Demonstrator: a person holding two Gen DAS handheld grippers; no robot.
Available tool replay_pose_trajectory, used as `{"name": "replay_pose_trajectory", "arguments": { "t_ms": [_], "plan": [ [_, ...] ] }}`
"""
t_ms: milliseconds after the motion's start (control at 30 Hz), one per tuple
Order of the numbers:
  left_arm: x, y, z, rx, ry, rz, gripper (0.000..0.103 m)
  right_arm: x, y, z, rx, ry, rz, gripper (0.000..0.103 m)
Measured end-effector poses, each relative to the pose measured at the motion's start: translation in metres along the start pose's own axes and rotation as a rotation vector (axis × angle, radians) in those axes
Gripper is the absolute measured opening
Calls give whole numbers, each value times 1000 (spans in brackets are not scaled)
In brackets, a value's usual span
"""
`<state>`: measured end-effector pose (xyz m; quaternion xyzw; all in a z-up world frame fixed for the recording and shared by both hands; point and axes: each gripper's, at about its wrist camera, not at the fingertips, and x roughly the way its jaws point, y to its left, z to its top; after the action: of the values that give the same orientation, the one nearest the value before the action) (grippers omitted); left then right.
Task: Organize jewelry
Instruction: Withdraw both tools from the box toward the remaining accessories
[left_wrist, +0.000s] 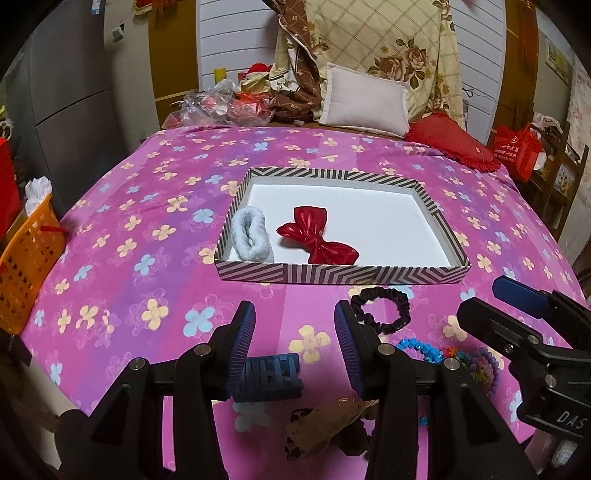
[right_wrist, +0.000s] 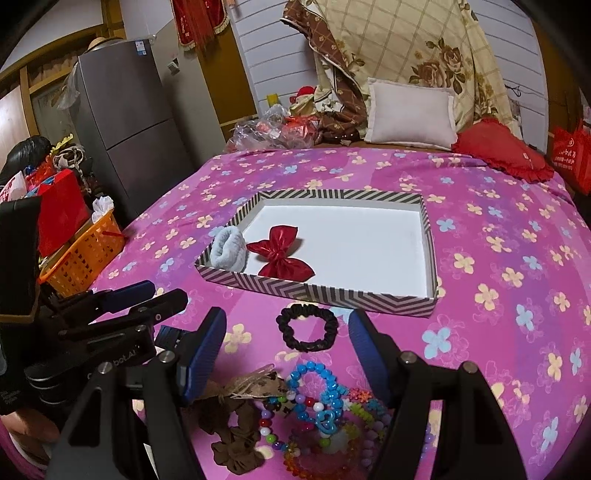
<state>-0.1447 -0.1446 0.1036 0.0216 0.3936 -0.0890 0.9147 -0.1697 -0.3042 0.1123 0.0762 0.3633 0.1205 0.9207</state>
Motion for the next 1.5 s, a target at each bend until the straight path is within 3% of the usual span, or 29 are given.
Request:
{"name": "replay_pose_trajectory", "arguments": {
  "t_ms": [1067,1500],
  "plan": [
    [11,3,-11,-15,46,-11,35,10,-2,-10,-7,35,-19,72],
    [13,9,-22,-15,103,-121,35,15,-24,-18,29,83,-65,72]
  ]
}}
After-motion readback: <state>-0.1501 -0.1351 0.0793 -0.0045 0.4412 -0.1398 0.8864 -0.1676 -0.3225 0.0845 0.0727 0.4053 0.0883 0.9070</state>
